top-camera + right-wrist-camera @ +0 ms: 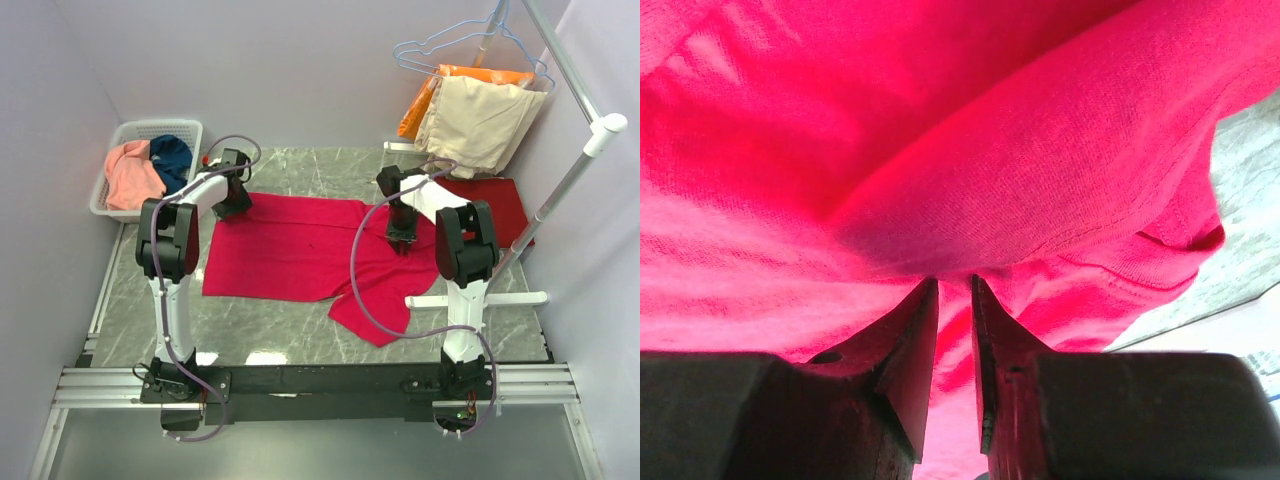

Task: Fold and stack the t-shirts
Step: Fold the tshirt

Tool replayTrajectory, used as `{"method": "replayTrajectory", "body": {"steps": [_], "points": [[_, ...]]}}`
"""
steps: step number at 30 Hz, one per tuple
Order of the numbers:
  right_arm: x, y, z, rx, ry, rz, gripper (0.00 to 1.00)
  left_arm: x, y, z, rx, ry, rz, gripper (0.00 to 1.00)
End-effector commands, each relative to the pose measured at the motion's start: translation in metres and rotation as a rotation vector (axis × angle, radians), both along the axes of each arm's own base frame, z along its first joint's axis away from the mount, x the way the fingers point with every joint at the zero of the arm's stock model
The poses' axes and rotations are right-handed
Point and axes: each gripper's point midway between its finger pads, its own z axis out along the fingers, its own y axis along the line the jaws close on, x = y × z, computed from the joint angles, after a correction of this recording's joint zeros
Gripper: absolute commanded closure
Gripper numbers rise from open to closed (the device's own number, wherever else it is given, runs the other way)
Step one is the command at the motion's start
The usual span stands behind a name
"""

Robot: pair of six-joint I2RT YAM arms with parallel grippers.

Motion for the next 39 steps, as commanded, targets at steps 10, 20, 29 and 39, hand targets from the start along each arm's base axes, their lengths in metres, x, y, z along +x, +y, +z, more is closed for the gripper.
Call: {"method": "replayTrajectory", "body": {"steps": [10, 20, 29, 39], "points": [[0.022, 0.007, 0.034, 0.007, -0.124, -0.010, 0.75, 0.025, 0.010, 0.029, 0.056, -0.157, 0.052, 0.41], [0.029, 0.010, 0.037, 0.003, -0.141, -0.002, 0.78, 0.032, 0.015, 0.031, 0.084, -0.213, 0.051, 0.49], [0.029, 0.013, 0.033, 0.008, -0.135, -0.002, 0.80, 0.039, 0.016, 0.051, 0.089, -0.263, 0.056, 0.70], [0.032, 0.020, 0.029, 0.020, -0.130, 0.005, 0.82, 0.042, 0.017, 0.091, 0.084, -0.320, 0.064, 0.95]]}}
